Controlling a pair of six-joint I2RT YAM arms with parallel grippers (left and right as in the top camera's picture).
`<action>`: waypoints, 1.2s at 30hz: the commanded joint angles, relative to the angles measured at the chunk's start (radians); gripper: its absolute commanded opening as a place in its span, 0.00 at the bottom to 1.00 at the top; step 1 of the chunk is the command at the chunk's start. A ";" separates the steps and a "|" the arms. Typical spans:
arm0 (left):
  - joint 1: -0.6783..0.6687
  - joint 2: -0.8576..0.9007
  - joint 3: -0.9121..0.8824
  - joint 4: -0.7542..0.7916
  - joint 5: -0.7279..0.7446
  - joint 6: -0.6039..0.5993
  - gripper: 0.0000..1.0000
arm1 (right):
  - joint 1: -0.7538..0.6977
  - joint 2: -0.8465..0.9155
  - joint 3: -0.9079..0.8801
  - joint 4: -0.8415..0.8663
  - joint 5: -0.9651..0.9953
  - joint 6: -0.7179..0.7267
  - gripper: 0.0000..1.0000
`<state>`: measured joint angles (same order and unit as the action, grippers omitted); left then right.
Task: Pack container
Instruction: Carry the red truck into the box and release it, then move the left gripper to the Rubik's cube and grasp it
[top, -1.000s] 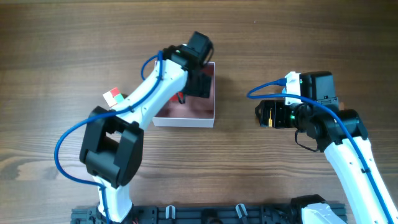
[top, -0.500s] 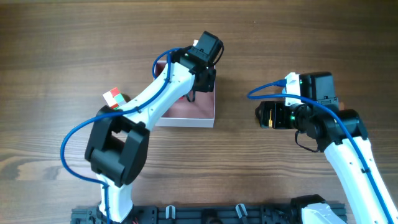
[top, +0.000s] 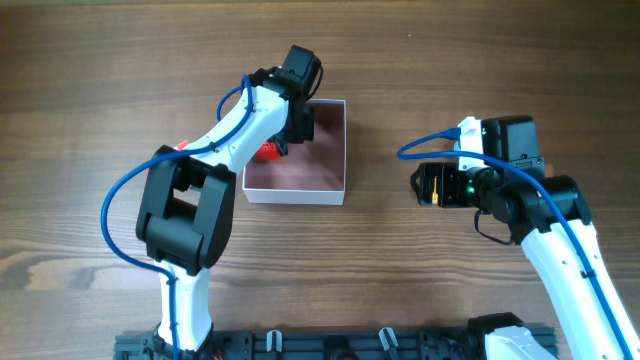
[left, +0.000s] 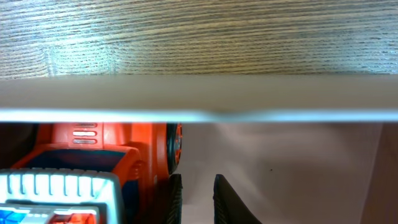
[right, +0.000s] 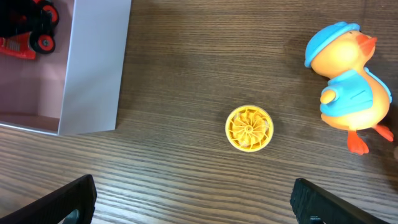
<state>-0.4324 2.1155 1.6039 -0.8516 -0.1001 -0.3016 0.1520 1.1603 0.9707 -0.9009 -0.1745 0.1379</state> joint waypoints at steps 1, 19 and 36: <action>-0.003 0.005 0.016 -0.003 0.002 0.002 0.22 | 0.005 0.000 0.019 -0.001 0.024 0.003 1.00; 0.413 -0.479 -0.030 -0.336 0.016 -0.206 1.00 | 0.005 0.000 0.019 0.000 0.024 0.003 1.00; 0.565 -0.179 -0.338 0.050 0.163 -0.154 1.00 | 0.005 0.000 0.019 -0.001 0.024 0.003 1.00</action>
<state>0.1322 1.8969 1.2732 -0.8135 0.0486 -0.4725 0.1520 1.1606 0.9714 -0.9016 -0.1745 0.1379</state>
